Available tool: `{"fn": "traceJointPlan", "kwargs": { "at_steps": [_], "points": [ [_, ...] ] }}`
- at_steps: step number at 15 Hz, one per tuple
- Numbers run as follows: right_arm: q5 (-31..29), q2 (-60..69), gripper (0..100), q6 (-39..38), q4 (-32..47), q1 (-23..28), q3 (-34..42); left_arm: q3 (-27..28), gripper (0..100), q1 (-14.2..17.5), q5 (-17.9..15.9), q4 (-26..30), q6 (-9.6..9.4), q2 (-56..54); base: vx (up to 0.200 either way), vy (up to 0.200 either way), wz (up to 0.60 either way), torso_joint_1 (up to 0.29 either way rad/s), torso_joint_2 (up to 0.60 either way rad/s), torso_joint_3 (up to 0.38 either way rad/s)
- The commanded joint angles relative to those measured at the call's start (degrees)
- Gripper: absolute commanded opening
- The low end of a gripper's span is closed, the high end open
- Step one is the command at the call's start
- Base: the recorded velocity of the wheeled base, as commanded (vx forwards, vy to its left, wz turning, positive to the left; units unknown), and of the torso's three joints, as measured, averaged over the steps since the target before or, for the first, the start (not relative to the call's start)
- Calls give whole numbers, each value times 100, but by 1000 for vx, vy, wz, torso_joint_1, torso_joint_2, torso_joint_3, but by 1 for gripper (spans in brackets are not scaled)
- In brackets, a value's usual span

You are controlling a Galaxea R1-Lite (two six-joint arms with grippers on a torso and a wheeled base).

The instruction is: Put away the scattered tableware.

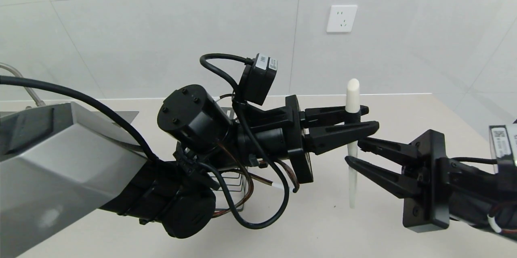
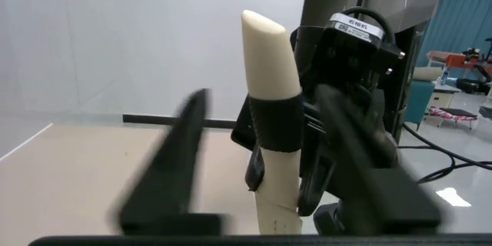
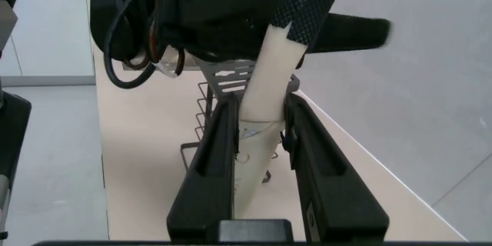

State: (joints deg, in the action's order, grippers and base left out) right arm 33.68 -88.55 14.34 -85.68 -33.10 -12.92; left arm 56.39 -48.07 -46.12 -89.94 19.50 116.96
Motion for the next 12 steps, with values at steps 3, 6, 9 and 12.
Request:
{"fn": "traceJointPlan", "kwargs": {
  "at_steps": [3,6,9,12],
  "points": [
    [103,5,100,17,7,172,-79,12,0,-36,50,-6,1,11,0,0,0,0,0,0],
    [77,57,100,140,-28,181,97,12,0,-1,85,-6,-34,3,0,0,0,0,0,0],
    [68,699,100,148,-19,445,466,3,0,157,191,-6,-228,-59,0,0,0,0,0,0],
    [68,1464,100,140,16,866,1064,-173,0,386,200,-6,-606,-226,0,0,0,0,0,0]
  ]
}}
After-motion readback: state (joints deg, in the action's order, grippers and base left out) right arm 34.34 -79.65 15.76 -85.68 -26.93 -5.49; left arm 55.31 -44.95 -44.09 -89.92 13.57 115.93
